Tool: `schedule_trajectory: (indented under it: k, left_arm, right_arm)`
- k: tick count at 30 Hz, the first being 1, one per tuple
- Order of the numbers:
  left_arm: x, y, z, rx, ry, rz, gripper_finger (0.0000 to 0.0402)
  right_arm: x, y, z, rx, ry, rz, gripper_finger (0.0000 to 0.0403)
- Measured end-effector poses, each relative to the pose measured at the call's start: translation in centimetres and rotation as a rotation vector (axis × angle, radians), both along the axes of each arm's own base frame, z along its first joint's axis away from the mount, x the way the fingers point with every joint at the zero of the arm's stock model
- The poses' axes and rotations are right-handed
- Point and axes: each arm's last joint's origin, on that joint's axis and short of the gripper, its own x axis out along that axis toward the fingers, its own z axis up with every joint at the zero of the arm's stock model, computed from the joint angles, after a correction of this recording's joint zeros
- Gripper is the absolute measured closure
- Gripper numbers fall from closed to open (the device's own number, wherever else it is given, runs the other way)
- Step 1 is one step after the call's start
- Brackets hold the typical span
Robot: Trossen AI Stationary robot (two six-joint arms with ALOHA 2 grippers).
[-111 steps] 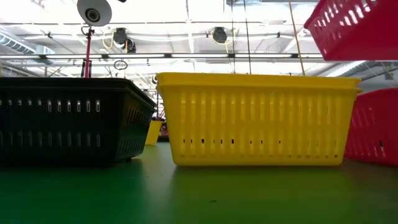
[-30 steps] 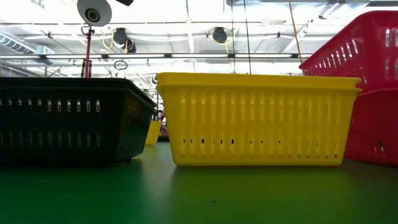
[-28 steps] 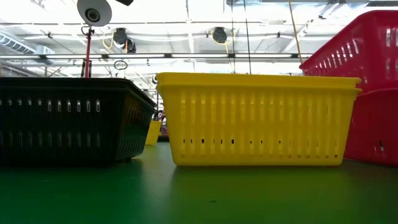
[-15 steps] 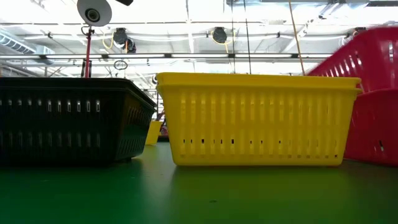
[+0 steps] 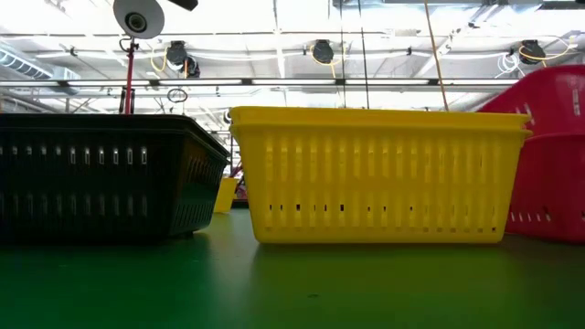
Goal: Stack baskets by color
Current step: Stack the top right red bin on top of the bottom right red bin, then stack the top yellow bin on top of the bottom yellow bin
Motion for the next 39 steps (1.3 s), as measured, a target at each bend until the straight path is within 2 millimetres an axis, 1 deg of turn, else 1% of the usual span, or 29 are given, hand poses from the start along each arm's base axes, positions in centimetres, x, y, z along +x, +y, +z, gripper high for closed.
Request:
schedule_trajectory:
  k: [4,12,16,20,27,33,39]
  left_arm:
    - [0.0,0.1,0.0,0.0,0.0,0.002,0.0289]
    - [0.0,0.1,0.0,-0.002,0.001,0.002,0.0289]
    - [0.0,0.1,0.0,-0.001,0.001,0.002,0.0289]
    - [0.0,0.1,0.0,-0.002,0.001,0.002,0.0289]
    - [0.0,0.1,0.0,-0.001,0.001,0.002,0.0289]
    - [0.0,0.1,0.0,-0.001,0.001,0.002,0.0289]
    - [0.0,0.1,0.0,-0.001,0.001,0.002,0.0289]
  right_arm:
    - [0.0,0.0,0.0,0.001,-0.002,0.001,0.0349]
    - [0.0,0.1,0.0,-0.001,-0.006,0.004,0.0261]
    - [0.0,0.1,0.1,0.006,-0.011,0.013,0.0235]
    - [-0.2,-0.1,0.8,0.032,-0.033,0.017,0.0227]
    - [-0.9,-0.9,3.4,0.099,-0.136,-0.018,0.0232]
    - [-1.5,-2.1,5.6,0.092,-0.26,-0.011,0.0233]
    - [-2.1,-4.0,7.9,0.026,-0.388,0.048,0.0234]
